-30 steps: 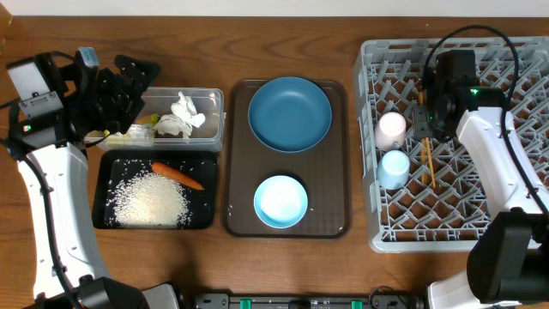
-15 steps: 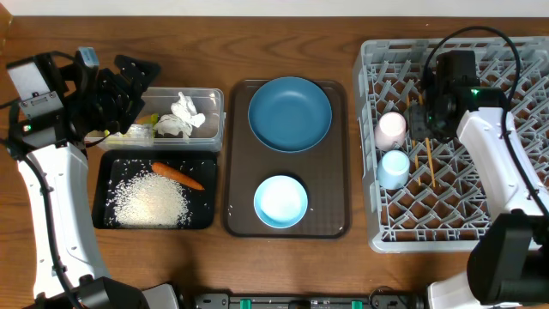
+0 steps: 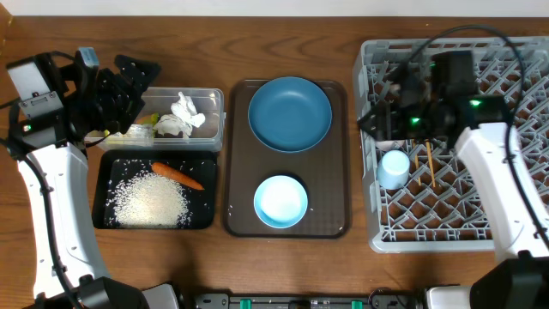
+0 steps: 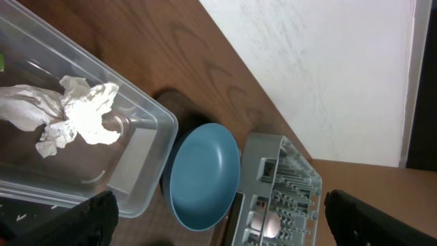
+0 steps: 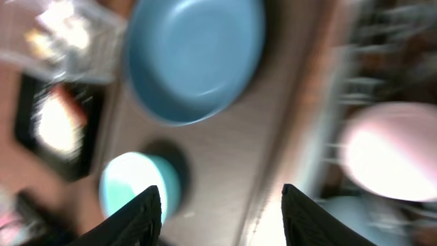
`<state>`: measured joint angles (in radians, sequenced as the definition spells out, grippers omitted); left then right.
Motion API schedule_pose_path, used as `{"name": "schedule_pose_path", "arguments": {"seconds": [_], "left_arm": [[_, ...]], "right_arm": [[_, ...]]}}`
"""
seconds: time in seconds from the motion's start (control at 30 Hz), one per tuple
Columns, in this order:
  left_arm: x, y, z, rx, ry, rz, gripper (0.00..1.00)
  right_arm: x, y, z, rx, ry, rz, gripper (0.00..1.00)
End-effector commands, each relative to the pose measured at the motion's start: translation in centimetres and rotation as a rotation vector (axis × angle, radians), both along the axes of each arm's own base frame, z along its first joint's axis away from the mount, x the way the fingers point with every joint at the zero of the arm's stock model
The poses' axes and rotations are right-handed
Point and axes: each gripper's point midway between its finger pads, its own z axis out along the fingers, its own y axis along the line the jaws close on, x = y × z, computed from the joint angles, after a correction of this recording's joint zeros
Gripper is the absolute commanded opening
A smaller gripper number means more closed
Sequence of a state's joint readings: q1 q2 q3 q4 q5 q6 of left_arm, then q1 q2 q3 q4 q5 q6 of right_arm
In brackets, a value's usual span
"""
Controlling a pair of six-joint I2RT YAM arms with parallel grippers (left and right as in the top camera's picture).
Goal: Sort waste into correct bins and load items into the dishwasher rack
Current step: 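Move the right gripper left and down to the light-blue bowl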
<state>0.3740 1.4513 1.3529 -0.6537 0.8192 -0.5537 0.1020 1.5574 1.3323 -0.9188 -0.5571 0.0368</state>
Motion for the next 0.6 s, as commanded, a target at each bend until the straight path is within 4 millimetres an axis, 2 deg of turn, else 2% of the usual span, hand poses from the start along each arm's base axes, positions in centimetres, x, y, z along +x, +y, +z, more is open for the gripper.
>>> {"name": "schedule_pose_path", "arguments": {"seconds": [0.0,0.17,0.3,0.57], "left_arm": [[0.0,0.1,-0.1,-0.004,0.006,0.007,0.98],[0.0,0.1,-0.1,-0.004,0.006,0.007,0.98],[0.0,0.1,-0.1,-0.004,0.006,0.007,0.98],[0.0,0.1,-0.1,-0.004,0.006,0.007,0.98]], "right_arm": [[-2.2,4.4,1.0,0.106,0.047,0.095,0.55],[-4.6,8.7,0.4,0.061,0.088,0.156,0.55],[-6.5,11.3,-0.7,-0.059,0.076,0.176,0.56],[-9.8,14.7,-2.2,-0.295,-0.011,0.107,0.55]]}}
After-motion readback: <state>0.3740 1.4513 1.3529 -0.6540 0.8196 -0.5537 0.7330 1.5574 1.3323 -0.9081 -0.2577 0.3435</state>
